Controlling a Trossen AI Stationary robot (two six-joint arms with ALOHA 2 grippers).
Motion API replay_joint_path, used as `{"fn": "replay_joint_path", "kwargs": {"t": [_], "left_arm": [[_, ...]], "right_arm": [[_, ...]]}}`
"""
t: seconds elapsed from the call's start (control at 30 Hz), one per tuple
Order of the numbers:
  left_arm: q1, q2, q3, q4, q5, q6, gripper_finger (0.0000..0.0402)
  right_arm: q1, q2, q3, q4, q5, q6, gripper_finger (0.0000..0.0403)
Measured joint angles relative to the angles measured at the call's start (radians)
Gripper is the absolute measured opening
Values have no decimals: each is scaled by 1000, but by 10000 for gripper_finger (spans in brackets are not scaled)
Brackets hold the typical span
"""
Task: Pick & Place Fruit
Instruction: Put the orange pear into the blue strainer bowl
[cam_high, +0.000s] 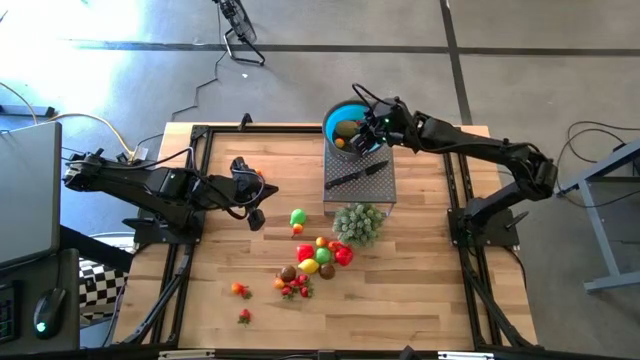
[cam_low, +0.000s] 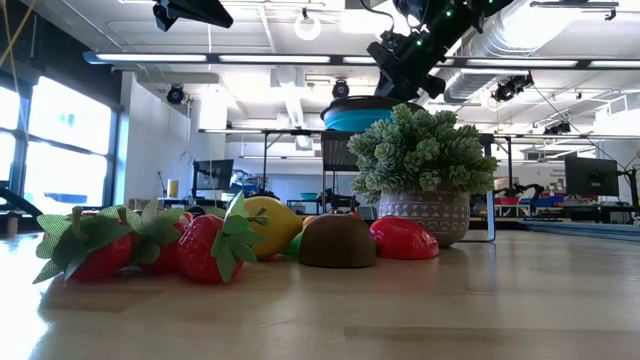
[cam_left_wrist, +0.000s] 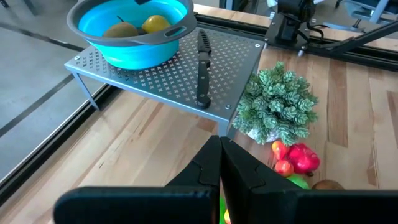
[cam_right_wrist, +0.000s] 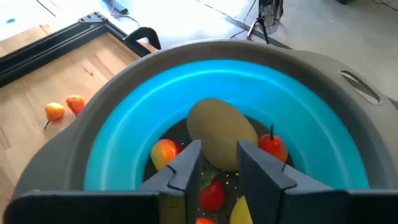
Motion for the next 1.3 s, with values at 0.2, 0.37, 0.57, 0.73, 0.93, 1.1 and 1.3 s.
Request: {"fn": "replay_joint_path", "kwargs": {"t": [0.2, 0.37, 0.57, 0.73, 0.93, 1.1, 1.3], "left_arm": [[0, 0, 0, 0, 0, -4, 0], [0, 0, 0, 0, 1, -30, 0], [0, 0, 0, 0, 1, -23, 0], [0, 0, 0, 0, 1, -23, 0], [0, 0, 0, 1, 1, -23, 0], [0, 0, 0, 1, 0, -23, 0], [0, 0, 0, -6, -1, -65, 0]], "right_arm": [[12, -26, 0, 40, -59, -3, 80], [28, -53, 0, 89, -134, -3, 59], [58, -101, 0, 104, -156, -5, 41], [88, -145, 0, 103, -154, -6, 33], [134, -177, 0, 101, -152, -1, 31], [175, -185, 0, 101, -155, -4, 31], [218, -185, 0, 99, -154, -3, 30]]}}
